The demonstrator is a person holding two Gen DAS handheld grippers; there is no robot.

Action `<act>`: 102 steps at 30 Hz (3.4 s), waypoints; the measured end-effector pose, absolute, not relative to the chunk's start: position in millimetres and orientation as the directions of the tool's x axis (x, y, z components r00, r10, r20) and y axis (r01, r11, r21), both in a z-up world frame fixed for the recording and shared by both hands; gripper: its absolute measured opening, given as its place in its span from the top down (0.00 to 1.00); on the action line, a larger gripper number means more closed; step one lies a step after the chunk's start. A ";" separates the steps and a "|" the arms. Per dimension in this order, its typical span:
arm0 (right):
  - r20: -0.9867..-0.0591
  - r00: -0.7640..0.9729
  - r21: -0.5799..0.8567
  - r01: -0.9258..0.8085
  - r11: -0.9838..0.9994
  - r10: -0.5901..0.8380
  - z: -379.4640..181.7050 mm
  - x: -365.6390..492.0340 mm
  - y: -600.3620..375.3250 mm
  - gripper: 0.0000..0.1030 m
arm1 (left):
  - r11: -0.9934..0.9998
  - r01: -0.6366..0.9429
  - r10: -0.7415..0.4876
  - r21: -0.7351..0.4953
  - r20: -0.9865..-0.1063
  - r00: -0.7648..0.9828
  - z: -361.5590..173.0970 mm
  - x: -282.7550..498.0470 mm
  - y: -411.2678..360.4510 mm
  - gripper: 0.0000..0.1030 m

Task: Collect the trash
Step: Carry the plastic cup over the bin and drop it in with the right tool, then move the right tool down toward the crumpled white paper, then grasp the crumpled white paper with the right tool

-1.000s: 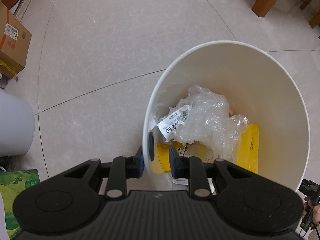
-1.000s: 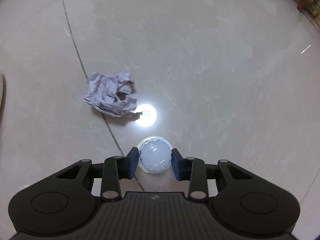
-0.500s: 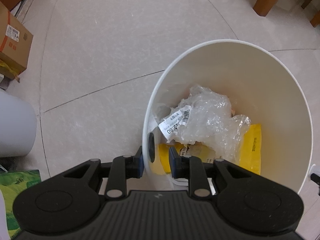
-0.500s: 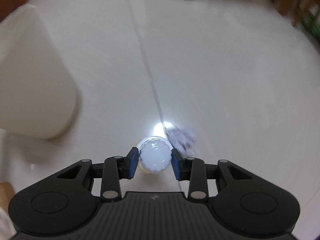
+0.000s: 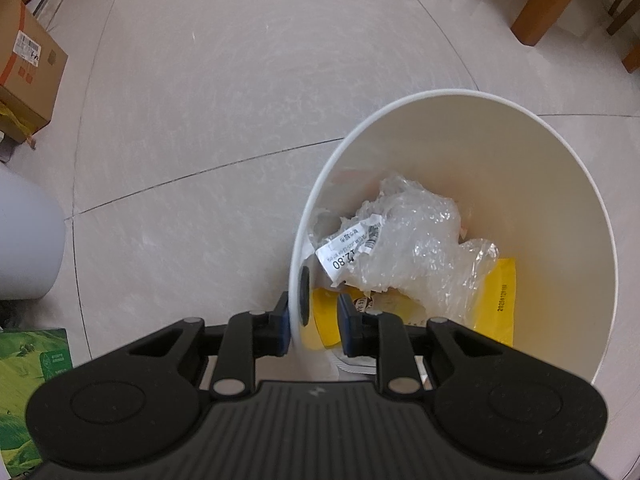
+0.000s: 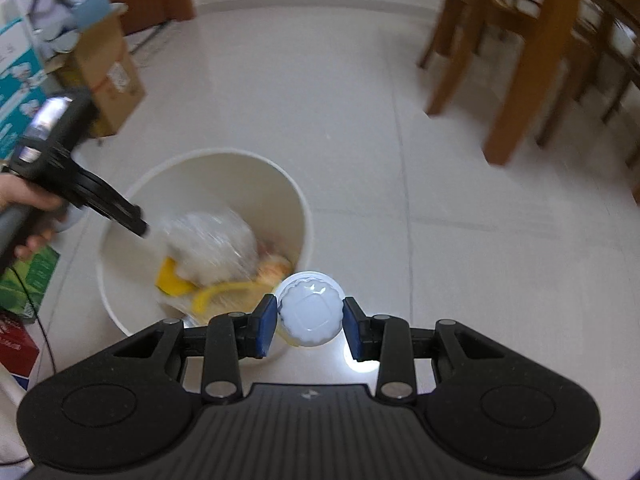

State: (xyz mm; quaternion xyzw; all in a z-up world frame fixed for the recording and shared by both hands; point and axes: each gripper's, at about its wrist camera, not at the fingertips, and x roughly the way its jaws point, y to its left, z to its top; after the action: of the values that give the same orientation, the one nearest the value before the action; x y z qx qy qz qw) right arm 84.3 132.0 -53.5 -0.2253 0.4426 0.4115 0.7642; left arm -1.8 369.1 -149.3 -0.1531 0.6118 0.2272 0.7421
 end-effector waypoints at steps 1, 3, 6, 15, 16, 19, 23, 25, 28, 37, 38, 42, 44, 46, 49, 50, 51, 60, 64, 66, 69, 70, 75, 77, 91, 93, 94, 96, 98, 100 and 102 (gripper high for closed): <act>-0.859 0.265 0.021 -0.836 0.549 0.438 -49.8 86.1 139.4 0.61 | 0.851 -0.522 0.152 0.053 -0.977 0.147 -149.6 -1.9 368.8 0.79; -0.854 0.265 0.015 -0.847 0.531 0.447 -48.5 86.5 155.8 0.61 | 0.853 -0.519 0.153 0.057 -0.977 0.145 -149.6 -1.7 367.9 0.79; -0.850 0.258 0.014 -0.860 0.510 0.459 -47.4 89.3 180.2 0.61 | 0.852 -0.521 0.149 0.053 -0.978 0.144 -149.6 -0.9 368.5 0.79; -0.841 0.236 0.012 -0.892 0.453 0.486 -47.9 91.5 234.2 0.61 | 0.849 -0.527 0.140 0.043 -0.980 0.145 -149.5 -0.3 370.4 0.79; -0.840 0.238 0.011 -0.891 0.453 0.488 -48.7 92.4 238.4 0.59 | 0.848 -0.528 0.137 0.040 -0.980 0.145 -149.6 -0.5 370.9 0.79; -0.834 0.279 -0.024 -0.881 0.473 0.477 -49.8 92.7 247.5 0.32 | 0.845 -0.533 0.129 0.031 -0.981 0.148 -149.4 -1.3 372.4 0.79; -0.829 0.278 -0.013 -0.877 0.480 0.486 -49.4 93.8 247.5 0.26 | 0.847 -0.531 0.130 0.032 -0.980 0.148 -150.0 -1.4 372.1 0.79; -0.828 0.285 -0.021 -0.877 0.481 0.484 -49.6 93.6 245.0 0.25 | 0.846 -0.532 0.130 0.032 -0.981 0.148 -149.9 -1.4 372.2 0.79; -0.829 0.302 -0.045 -0.875 0.482 0.471 -51.0 93.0 239.6 0.25 | 0.847 -0.531 0.132 0.035 -0.980 0.146 -150.2 -0.9 371.6 0.79; -0.817 0.367 -0.082 -0.838 0.539 0.446 -59.2 97.3 189.7 0.24 | 0.847 -0.530 0.134 0.037 -0.980 0.145 -150.3 -0.7 371.1 0.79; -0.811 0.383 -0.088 -0.827 0.555 0.442 -60.7 97.9 182.3 0.24 | 0.847 -0.531 0.135 0.038 -0.980 0.145 -150.4 -0.7 370.9 0.79; -0.787 0.445 -0.097 -0.773 0.627 0.427 -73.4 101.1 143.6 0.24 | 0.847 -0.529 0.139 0.043 -0.980 0.143 -150.0 -0.2 370.1 0.79; -0.789 0.457 -0.080 -0.739 0.669 0.410 -85.3 105.0 123.0 0.24 | 0.848 -0.528 0.142 0.046 -0.980 0.141 -150.0 0.2 369.7 0.79; -0.793 0.470 -0.075 -0.706 0.704 0.388 -100.0 107.4 103.0 0.24 | 0.847 -0.529 0.141 0.046 -0.980 0.141 -149.9 0.4 369.5 0.79; -0.808 0.480 -0.079 -0.661 0.746 0.341 -127.0 111.2 76.2 0.24 | 0.846 -0.531 0.138 0.043 -0.980 0.141 -149.9 0.4 370.1 0.79; -0.814 0.483 -0.082 -0.646 0.759 0.323 -139.0 112.4 66.0 0.24 | 0.847 -0.530 0.139 0.044 -0.980 0.140 -149.9 0.4 370.0 0.79; -0.822 0.481 -0.083 -0.632 0.770 0.306 -148.9 114.8 57.8 0.24 | 0.847 -0.529 0.140 0.046 -0.980 0.140 -149.9 0.5 369.7 0.79; -0.874 0.454 -0.111 -0.528 0.842 0.170 -242.7 123.9 -3.0 0.24 | 0.848 -0.527 0.146 0.053 -0.980 0.137 -149.7 0.8 368.4 0.79; -0.887 0.442 -0.131 -0.525 0.841 0.138 -278.0 128.0 -13.2 0.24 | 0.853 -0.520 0.143 0.051 -0.980 0.139 -149.6 -0.6 368.0 0.79; -0.891 0.435 -0.138 -0.525 0.840 0.126 -295.8 131.0 -17.3 0.24 | 0.853 -0.520 0.142 0.048 -0.980 0.142 -149.6 -1.1 368.4 0.79; -0.901 0.417 -0.132 -0.524 0.841 0.118 -322.8 135.5 -21.3 0.24 | 0.849 -0.526 0.141 0.047 -0.980 0.140 -150.0 -0.5 368.9 0.79; -0.904 0.411 -0.132 -0.524 0.841 0.115 -331.3 137.6 -22.0 0.24 | 0.846 -0.531 0.139 0.044 -0.980 0.141 -149.9 -0.5 369.2 0.79; -0.914 0.393 -0.132 -0.518 0.845 0.098 -367.1 145.5 -25.6 0.25 | 0.845 -0.534 0.134 0.036 -0.980 0.146 -148.2 -2.2 370.9 0.79; -0.915 0.392 -0.135 -0.516 0.846 0.093 -377.3 148.2 -24.9 0.25 | 0.846 -0.532 0.135 0.035 -0.979 0.150 -146.5 -2.4 370.6 0.79; -0.934 0.341 -0.083 -0.495 0.865 0.105 -401.3 171.4 -38.5 0.46 | 0.855 -0.516 0.148 0.053 -0.978 0.146 -146.3 -0.1 367.0 0.79; -0.935 0.336 -0.078 -0.499 0.863 0.110 -397.3 171.7 -36.4 0.51 | 0.854 -0.517 0.148 0.051 -0.978 0.147 -146.0 -0.1 367.2 0.79; -0.936 0.333 -0.074 -0.499 0.864 0.112 -396.4 172.0 -36.7 0.52 | 0.854 -0.517 0.148 0.052 -0.978 0.147 -146.1 0.1 366.9 0.79; -0.936 0.335 -0.077 -0.500 0.862 0.111 -391.6 171.2 -36.0 0.53 | 0.853 -0.519 0.148 0.051 -0.978 0.147 -146.5 0.1 367.0 0.79; -0.936 0.332 -0.075 -0.506 0.859 0.114 -385.0 171.8 -34.0 0.53 | 0.855 -0.516 0.151 0.055 -0.978 0.145 -146.8 0.1 366.3 0.79; -0.937 0.329 -0.072 -0.518 0.852 0.120 -373.2 170.5 -32.0 0.54 | 0.855 -0.516 0.153 0.057 -0.978 0.145 -146.9 -0.1 365.9 0.79; -0.939 0.323 -0.077 -0.530 0.845 0.117 -355.6 170.0 -28.2 0.53 | 0.853 -0.520 0.150 0.055 -0.978 0.144 -147.1 -0.1 366.3 0.79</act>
State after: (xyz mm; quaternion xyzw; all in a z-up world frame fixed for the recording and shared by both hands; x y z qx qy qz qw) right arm 170.0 -28.2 -355.6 -0.1895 0.5445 0.2045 0.7910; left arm -0.1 366.3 -147.1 -0.1504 0.6139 0.2261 0.7412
